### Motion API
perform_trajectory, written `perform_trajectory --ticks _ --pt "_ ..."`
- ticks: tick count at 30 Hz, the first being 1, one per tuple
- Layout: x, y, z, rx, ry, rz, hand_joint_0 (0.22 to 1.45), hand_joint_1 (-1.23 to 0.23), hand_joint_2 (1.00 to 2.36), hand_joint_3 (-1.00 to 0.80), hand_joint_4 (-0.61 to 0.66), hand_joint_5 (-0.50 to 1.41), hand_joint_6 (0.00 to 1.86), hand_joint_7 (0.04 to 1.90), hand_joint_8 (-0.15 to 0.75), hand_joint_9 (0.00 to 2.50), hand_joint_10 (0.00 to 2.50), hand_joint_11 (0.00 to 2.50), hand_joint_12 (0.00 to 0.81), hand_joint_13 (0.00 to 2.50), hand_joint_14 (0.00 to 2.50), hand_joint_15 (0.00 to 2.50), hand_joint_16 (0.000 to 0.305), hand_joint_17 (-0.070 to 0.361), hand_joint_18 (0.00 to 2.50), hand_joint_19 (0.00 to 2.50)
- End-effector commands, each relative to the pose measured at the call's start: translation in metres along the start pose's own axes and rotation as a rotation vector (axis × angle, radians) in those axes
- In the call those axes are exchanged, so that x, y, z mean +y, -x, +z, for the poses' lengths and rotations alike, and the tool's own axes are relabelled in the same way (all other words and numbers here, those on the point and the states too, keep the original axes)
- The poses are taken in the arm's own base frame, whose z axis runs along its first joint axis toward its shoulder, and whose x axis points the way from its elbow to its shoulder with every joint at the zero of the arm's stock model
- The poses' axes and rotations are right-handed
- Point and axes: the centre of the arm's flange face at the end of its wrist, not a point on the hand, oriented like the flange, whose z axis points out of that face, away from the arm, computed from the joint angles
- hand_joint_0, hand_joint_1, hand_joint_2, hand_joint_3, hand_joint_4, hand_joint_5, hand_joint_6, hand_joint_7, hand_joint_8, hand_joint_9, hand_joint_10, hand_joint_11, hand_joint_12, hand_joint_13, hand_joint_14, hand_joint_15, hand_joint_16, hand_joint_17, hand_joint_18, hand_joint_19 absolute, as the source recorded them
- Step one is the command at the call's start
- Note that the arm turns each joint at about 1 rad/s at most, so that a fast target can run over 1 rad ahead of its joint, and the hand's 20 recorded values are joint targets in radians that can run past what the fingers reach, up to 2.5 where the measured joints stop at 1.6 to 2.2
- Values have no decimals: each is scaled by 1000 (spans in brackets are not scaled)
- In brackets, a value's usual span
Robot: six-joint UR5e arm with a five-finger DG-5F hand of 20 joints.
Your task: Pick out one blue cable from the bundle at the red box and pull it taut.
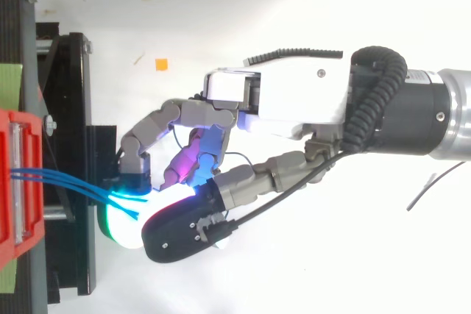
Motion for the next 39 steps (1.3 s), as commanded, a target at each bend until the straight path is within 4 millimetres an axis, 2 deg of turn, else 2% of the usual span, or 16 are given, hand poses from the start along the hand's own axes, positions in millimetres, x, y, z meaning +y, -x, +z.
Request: perform_trajectory --ticks 1,9,14,18,20,21,24,28,34,37,39 --pt "2 0 1 -1 2 0 605 -630 1016 -158 65 -82 865 844 314 1389 28 831 426 906 19 536 58 132 793 772" --pt "2 0 1 0 3 -1 643 -796 1019 -227 100 -96 891 866 294 1334 29 883 396 849 22 540 53 118 741 780" --pt "7 0 0 14 6 -27 703 -872 1013 -336 32 -87 920 847 289 1389 30 906 384 876 21 542 52 116 772 766" --pt "24 2 -6 19 13 -68 748 -890 1001 -487 -39 -74 927 842 283 1442 31 898 377 914 21 548 50 113 804 765" --pt "27 3 -8 18 8 -81 755 -915 1000 -500 -93 -67 928 883 272 1475 31 906 373 940 21 557 49 110 814 763" --pt "37 6 -12 17 4 -94 756 -931 1000 -500 -107 -63 927 894 271 1480 31 902 372 943 21 554 48 109 814 770" --pt "40 7 -18 25 -29 -124 757 -969 1000 -500 -158 -53 923 920 260 1522 33 917 364 993 24 580 47 105 838 770" --pt "41 8 -21 27 -47 -142 729 -980 1000 -500 -170 -46 919 938 257 1563 33 924 358 1011 23 590 46 104 860 777" --pt "42 8 -21 20 -47 -157 612 -957 1000 -500 -149 -36 910 948 235 1593 32 915 354 1026 24 604 46 103 860 782" --pt "42 9 -21 11 -49 -173 557 -923 1000 -500 -146 -33 908 892 240 1590 33 890 363 1027 23 584 48 107 864 782" --pt "40 9 -21 9 -51 -181 528 -834 1000 -500 -124 -31 899 873 244 1584 31 863 367 1030 21 571 49 111 872 782"
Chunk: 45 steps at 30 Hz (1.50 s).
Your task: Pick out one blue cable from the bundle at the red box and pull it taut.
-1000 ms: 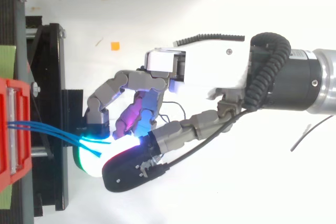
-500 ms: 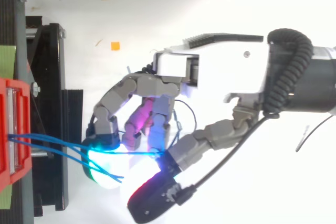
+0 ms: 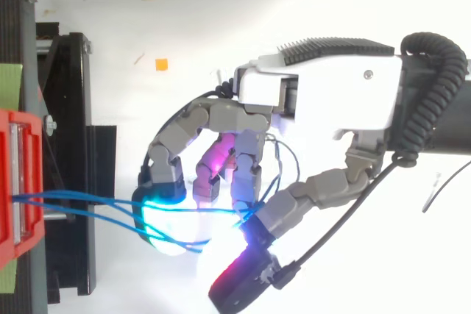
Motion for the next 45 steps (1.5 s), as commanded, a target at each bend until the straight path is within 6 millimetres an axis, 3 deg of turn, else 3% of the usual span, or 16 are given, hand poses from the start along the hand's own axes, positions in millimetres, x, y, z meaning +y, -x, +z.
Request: perform_trajectory --ticks 1,3,9,13,19,30,33,34,37,45 --pt "-1 1 0 -9 -4 -21 568 -743 1000 -500 -127 -34 890 905 237 1598 32 840 363 1043 23 574 48 108 886 802" --pt "-1 1 0 -12 -5 -27 595 -632 1000 -500 -133 -37 881 927 241 1610 32 841 363 1062 22 585 48 108 884 835" --pt "-1 2 0 -13 -5 -28 603 -650 1007 -420 -107 -47 851 954 245 1580 31 826 378 1079 22 593 50 113 905 860" --pt "-2 3 0 -15 -6 -28 540 -684 1000 -500 -96 -51 842 944 259 1566 29 826 395 1080 21 592 54 121 918 845" --pt "0 2 0 -11 -2 -28 488 -581 1000 -500 -87 -55 828 900 266 1556 29 784 411 1085 21 574 58 132 947 822" --pt "0 2 0 -14 -3 -28 587 -462 1000 -500 -156 -54 823 897 232 1554 28 796 382 1074 21 593 52 116 895 867" --pt "-1 2 0 -14 -4 -28 607 -515 1009 -394 -70 -56 818 928 245 1533 31 794 389 1070 21 597 52 117 890 873" --pt "-1 2 0 -11 -3 -28 598 -551 1017 -265 -60 -53 817 929 249 1531 31 803 388 1069 23 600 52 117 888 884" --pt "-1 1 0 -12 -3 -28 602 -632 1008 -122 -52 -27 792 974 298 1611 25 739 447 1144 19 554 68 154 1047 790" --pt "-1 1 0 -12 -3 -28 600 -811 1014 -112 26 -58 865 1002 314 1515 30 872 444 1026 22 569 64 144 938 791"
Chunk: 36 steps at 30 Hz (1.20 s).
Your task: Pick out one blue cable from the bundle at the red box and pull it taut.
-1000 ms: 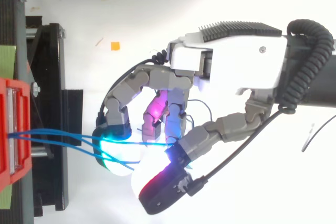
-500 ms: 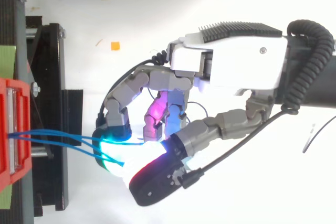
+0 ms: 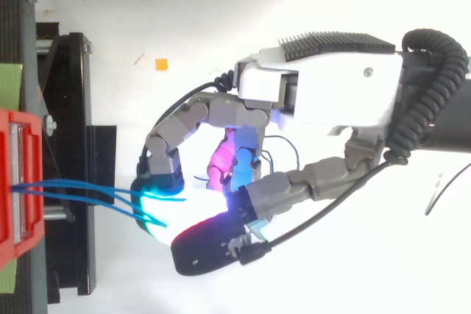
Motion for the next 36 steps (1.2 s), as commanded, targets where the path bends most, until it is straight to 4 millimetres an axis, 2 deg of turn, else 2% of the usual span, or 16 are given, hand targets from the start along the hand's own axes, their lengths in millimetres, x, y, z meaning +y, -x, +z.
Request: perform_trajectory --ticks 1,2,8,16,20,25,31,36 --pt "0 0 0 0 0 0 612 -845 1019 -149 25 -65 883 1004 294 1496 31 916 420 990 23 597 58 130 873 814" --pt "0 0 0 0 0 0 632 -879 1021 -187 18 -71 900 980 266 1477 33 960 396 960 23 608 52 117 820 833" --pt "1 0 0 0 1 0 737 -965 1005 -442 -51 -61 913 947 243 1531 34 986 375 979 22 595 48 108 824 807" --pt "1 0 0 0 1 0 794 -1017 1000 -500 -220 -43 913 969 227 1627 35 1011 348 1055 25 630 44 100 864 798" --pt "0 0 0 0 0 0 772 -1040 1000 -500 -273 -39 911 972 219 1670 35 1034 341 1083 27 646 43 97 881 787" --pt "1 0 0 0 1 0 697 -1068 1000 -500 -273 -34 905 996 201 1690 33 1021 337 1082 26 648 43 97 873 778" --pt "1 0 0 0 1 5 635 -1110 1000 -500 -265 -35 895 982 204 1594 35 939 340 990 23 599 44 98 807 760" --pt "1 0 0 0 1 2 628 -1062 1000 -500 -228 -47 864 957 201 1473 30 832 341 895 23 540 44 100 763 745"
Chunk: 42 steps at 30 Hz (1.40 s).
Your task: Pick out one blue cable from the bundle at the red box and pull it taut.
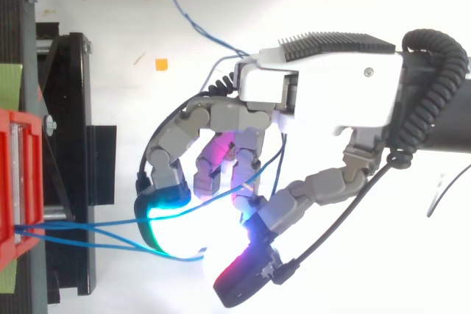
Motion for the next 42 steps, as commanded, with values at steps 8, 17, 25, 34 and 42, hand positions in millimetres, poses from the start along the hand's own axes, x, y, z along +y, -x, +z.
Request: perform_trajectory --ticks 8,17,25,34,42 --pt "0 0 0 0 1 -2 543 -548 1000 -500 -160 -40 695 1022 221 1381 25 685 361 864 20 486 50 112 758 772" --pt "0 0 0 0 1 -2 604 -491 1000 -500 -137 -31 592 1189 229 1360 27 668 342 888 19 505 47 106 771 812" --pt "0 0 0 0 1 -2 605 -555 1000 -495 -72 -39 600 1184 250 1367 27 693 352 893 21 528 49 109 771 844" --pt "-2 3 0 -3 -7 -4 558 -519 1000 -500 24 -81 712 946 279 1463 31 917 396 938 20 548 54 121 823 805" --pt "-2 3 0 -3 -7 -10 550 -549 1000 -500 79 -137 788 727 289 1406 25 1120 419 974 22 627 56 127 804 793"
